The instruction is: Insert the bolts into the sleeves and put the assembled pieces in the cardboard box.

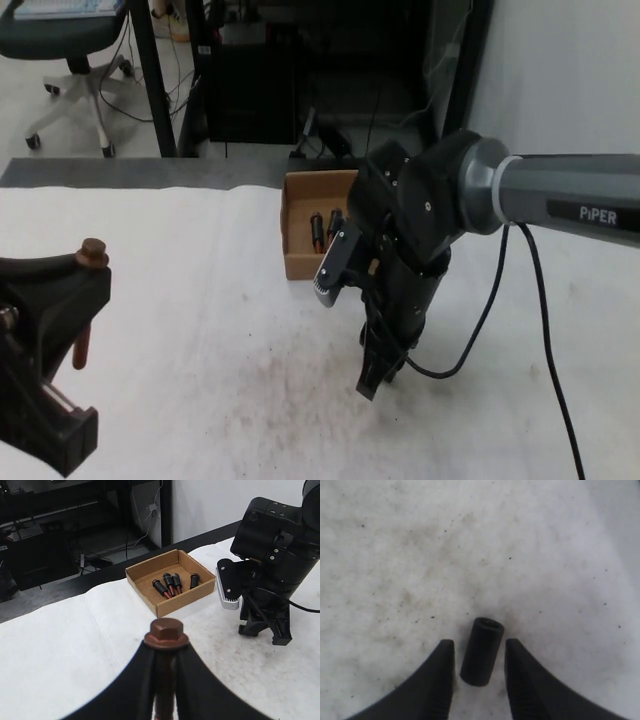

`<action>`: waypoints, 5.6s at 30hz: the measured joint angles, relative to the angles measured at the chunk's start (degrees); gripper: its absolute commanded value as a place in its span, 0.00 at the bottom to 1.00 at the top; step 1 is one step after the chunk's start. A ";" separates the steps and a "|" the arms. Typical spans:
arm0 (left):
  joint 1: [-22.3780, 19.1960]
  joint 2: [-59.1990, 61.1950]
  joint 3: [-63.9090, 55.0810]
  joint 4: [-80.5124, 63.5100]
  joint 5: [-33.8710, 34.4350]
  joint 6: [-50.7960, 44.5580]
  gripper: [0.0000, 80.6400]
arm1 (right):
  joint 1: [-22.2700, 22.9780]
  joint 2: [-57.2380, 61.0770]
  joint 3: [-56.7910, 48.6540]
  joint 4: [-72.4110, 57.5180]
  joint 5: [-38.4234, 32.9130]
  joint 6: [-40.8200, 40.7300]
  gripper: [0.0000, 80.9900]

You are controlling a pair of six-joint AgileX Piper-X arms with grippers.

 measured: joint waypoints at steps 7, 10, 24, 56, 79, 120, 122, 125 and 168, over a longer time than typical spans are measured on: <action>0.00 0.00 0.04 0.00 0.00 0.00 0.00 | 0.00 1.70 0.00 -0.17 0.05 0.00 0.41; 0.00 0.00 0.43 0.00 0.00 0.00 0.00 | 0.00 2.01 0.00 -0.17 0.05 0.00 0.41; 0.00 0.00 1.38 0.00 -0.39 0.00 0.00 | -2.78 2.01 0.00 2.23 0.14 0.00 0.41; 0.00 0.00 1.38 -2.73 -0.36 0.00 0.00 | -3.26 2.01 0.00 -0.57 0.20 0.00 0.41; 0.00 0.00 1.38 -2.73 -0.36 0.00 0.00 | -3.26 2.01 0.00 -0.94 0.20 1.67 0.01; -2.27 45.94 -14.52 -95.17 54.12 -52.84 0.00 | -6.35 -61.99 37.48 -47.90 -43.97 20.01 0.01; -3.18 45.94 -14.52 -95.17 54.12 -51.61 0.00 | -5.41 -61.47 37.69 -54.58 -41.53 22.28 0.01; -4.57 45.94 -14.66 -95.17 53.47 -48.82 0.00 | -4.57 -60.52 37.67 -60.43 -39.27 29.28 0.01; -9.77 46.10 -14.66 -76.37 48.85 -32.57 0.00 | -3.26 -58.00 37.91 -62.00 -39.74 32.59 0.01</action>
